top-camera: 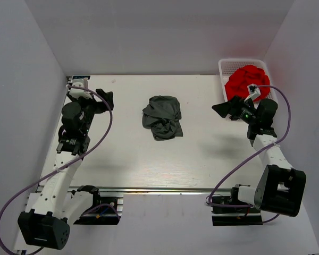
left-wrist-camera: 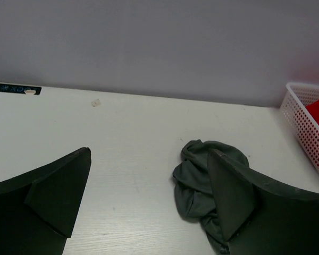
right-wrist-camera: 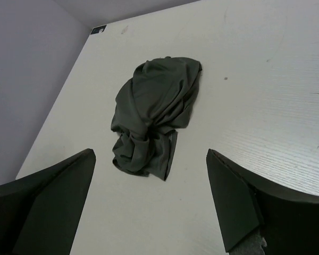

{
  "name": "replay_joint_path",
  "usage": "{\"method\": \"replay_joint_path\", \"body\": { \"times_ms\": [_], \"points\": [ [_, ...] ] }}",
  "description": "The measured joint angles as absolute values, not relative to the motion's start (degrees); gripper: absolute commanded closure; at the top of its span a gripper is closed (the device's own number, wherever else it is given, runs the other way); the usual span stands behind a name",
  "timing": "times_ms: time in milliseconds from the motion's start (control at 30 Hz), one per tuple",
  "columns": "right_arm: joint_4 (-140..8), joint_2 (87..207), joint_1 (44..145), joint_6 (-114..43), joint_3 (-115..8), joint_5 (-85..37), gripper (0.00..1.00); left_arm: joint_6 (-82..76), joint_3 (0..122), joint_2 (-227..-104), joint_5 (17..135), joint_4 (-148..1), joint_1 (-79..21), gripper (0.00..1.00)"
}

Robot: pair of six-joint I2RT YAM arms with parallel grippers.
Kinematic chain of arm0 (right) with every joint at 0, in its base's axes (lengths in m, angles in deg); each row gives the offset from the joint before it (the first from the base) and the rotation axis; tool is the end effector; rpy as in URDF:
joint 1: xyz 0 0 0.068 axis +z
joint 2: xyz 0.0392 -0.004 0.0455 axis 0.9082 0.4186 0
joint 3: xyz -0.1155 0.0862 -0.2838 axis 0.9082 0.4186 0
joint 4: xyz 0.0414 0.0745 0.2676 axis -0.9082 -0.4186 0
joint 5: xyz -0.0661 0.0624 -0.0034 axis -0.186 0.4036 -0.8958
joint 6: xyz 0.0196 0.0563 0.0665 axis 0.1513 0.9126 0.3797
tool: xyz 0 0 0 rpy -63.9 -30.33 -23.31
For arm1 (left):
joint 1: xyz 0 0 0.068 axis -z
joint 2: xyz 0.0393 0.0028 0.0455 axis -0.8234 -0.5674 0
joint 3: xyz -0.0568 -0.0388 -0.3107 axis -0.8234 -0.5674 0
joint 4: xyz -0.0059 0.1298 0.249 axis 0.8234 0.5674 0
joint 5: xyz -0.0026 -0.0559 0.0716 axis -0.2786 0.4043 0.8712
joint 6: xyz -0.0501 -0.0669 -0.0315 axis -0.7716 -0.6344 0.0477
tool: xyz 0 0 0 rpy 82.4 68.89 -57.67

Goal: Fold and stack the t-shirts
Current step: Flatten out the tshirt

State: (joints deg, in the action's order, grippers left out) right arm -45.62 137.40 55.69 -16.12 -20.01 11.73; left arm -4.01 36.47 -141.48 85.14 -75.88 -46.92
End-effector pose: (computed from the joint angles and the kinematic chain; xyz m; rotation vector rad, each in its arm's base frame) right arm 0.3170 0.0017 0.3081 -0.0163 1.7673 0.8611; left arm 0.2467 -0.0358 0.3994 -0.0626 1.5714 -0.2766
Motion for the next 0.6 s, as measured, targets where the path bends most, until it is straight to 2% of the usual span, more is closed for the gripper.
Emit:
{"method": "replay_joint_path", "body": {
  "times_ms": [133,233,400,467,600],
  "points": [
    [-48.30,135.54,56.28,-18.07,-20.97,12.54,0.10,-4.34,38.11,-144.47,82.69,-72.99,-46.94,0.00],
    [-55.12,133.84,59.04,-22.90,-25.00,7.21,0.10,-4.36,38.92,-148.39,78.58,-72.33,-46.92,0.00],
    [-63.17,133.57,67.65,-30.04,-31.73,-3.72,0.10,-4.36,47.05,-163.93,67.94,-70.65,-46.43,0.00],
    [-66.07,134.38,70.69,-31.57,-32.43,-6.72,0.10,-4.42,50.22,-170.86,63.55,-70.30,-46.06,0.04],
    [-71.58,141.05,75.71,-34.04,-35.31,-12.51,0.10,-4.71,51.01,-179.95,58.21,-69.08,-44.05,0.04]
  ]
}}
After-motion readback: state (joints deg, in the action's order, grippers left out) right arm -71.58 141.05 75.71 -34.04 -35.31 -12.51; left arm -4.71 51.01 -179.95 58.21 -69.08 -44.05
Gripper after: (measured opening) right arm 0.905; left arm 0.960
